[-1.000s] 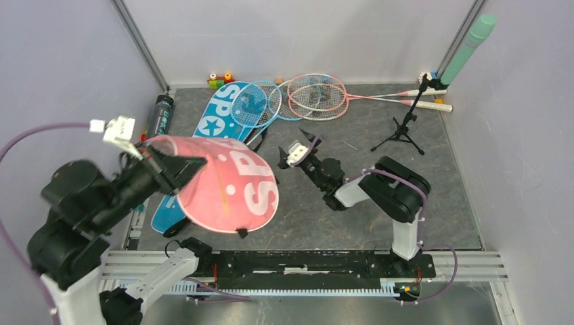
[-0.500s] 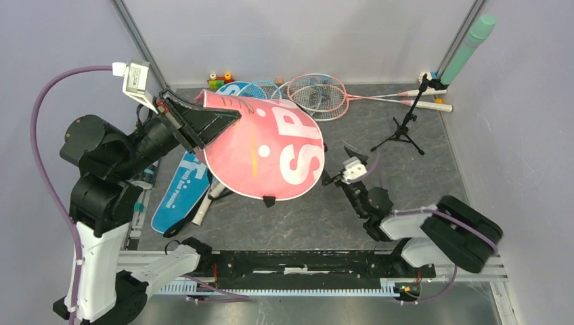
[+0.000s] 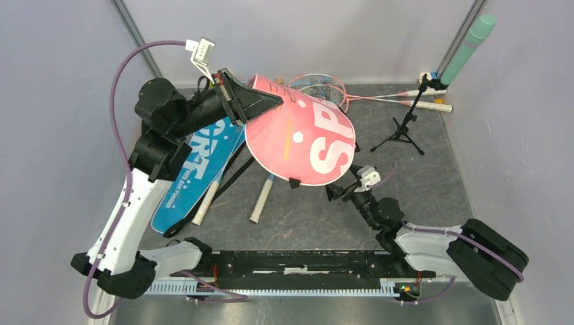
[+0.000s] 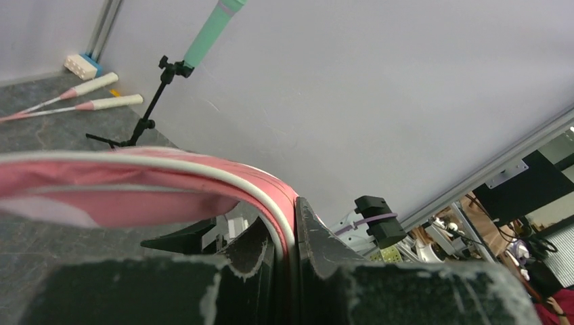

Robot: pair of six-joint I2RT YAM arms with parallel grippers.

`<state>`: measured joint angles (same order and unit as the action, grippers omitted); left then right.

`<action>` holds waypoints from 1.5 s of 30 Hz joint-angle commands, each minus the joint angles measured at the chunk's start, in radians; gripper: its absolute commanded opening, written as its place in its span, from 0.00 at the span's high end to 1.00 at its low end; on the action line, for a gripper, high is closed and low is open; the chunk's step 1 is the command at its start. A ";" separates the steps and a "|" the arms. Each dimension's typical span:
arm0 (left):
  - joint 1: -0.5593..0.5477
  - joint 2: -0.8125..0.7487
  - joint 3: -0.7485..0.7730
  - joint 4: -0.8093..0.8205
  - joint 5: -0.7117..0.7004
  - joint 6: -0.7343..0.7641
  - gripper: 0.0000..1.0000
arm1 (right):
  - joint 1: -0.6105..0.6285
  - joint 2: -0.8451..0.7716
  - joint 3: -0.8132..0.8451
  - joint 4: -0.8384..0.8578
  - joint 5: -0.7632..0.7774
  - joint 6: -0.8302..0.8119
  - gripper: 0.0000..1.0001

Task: Pack up the badminton gear
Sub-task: Pick up the racket bag from the center of the board.

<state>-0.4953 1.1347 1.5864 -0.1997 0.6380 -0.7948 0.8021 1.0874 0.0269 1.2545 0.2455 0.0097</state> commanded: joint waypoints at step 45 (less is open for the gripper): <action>-0.089 -0.917 -1.441 -0.262 -0.525 -0.285 0.92 | -0.021 0.186 0.298 -0.564 -0.143 0.449 0.02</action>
<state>-0.5804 0.2852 0.1127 -0.1303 0.2630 -1.0374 0.7929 1.1797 0.2493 0.6643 0.2245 0.3729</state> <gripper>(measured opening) 0.161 0.979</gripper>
